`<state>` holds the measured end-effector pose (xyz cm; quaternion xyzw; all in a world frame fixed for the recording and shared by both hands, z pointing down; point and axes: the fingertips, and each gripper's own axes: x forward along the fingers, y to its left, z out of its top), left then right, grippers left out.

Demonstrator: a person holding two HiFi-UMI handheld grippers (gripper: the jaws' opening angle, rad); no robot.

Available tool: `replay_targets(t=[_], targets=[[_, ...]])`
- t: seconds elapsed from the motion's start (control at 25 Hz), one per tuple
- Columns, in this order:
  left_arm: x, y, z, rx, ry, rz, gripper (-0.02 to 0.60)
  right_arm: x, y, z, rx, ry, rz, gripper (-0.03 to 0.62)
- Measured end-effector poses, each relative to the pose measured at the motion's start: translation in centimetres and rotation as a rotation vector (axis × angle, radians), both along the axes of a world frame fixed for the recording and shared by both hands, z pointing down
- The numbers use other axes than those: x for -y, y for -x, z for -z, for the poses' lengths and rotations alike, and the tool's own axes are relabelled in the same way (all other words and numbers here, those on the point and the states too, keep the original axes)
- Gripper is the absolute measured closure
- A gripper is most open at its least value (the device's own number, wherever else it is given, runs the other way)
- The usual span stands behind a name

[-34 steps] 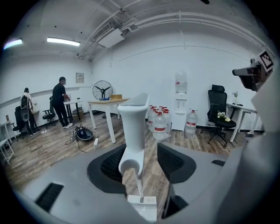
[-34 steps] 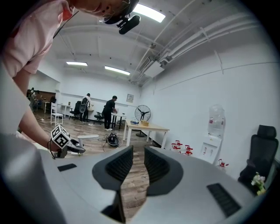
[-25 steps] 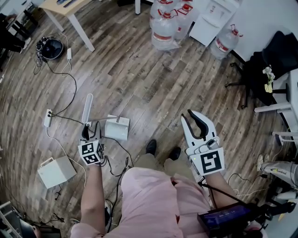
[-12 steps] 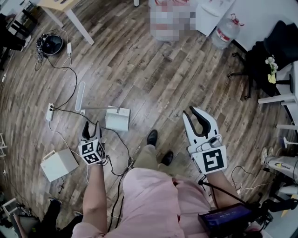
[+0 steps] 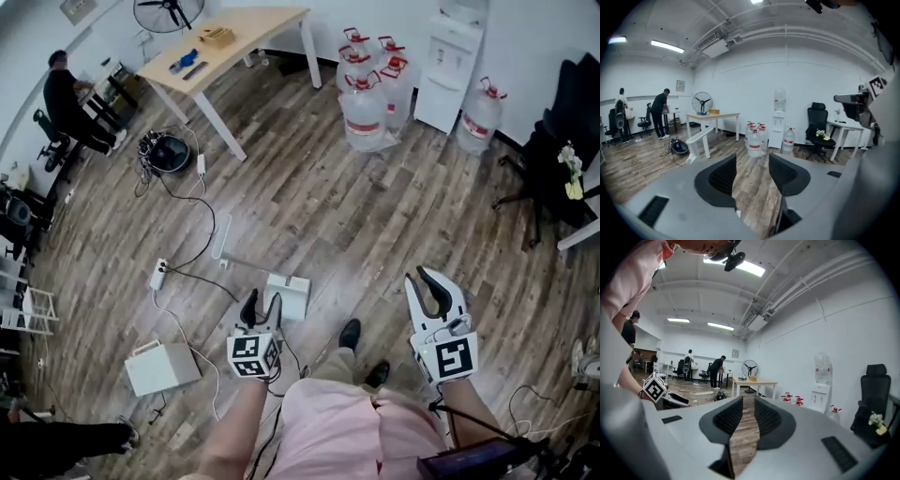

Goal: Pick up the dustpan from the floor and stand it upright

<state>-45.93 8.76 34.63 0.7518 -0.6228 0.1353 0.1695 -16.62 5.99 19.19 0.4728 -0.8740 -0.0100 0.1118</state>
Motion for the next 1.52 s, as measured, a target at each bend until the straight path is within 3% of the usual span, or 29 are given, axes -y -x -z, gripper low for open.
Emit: replay_targets(t=[0.16, 0.32, 0.56, 0.64, 0.88, 1.52], targets=[[0.8, -6.3, 7.9, -0.042, -0.188, -0.131, 0.400, -0.7, 1.4, 1.6, 0.021, -0.055, 0.009, 0.517], [2.1, -13.4, 15.9, -0.054, -0.353, -0.219, 0.516, -0.8, 1.0, 3.3, 0.027, -0.089, 0.007, 0.522], [3.2, -21.1, 23.9, -0.039, -0.508, -0.308, 0.558, -1.4, -1.4, 5.8, 0.044, -0.134, -0.070, 0.567], [3.1, -22.3, 24.9, -0.034, -0.526, -0.319, 0.560, -1.4, -2.3, 6.5, 0.053, -0.144, -0.098, 0.592], [2.8, -24.9, 25.7, -0.027, -0.527, -0.343, 0.560, -1.2, -5.0, 8.0, 0.074, -0.164, -0.150, 0.592], [2.8, -27.3, 25.2, -0.009, -0.484, -0.372, 0.560, -0.8, -7.3, 8.0, 0.090, -0.150, -0.189, 0.594]])
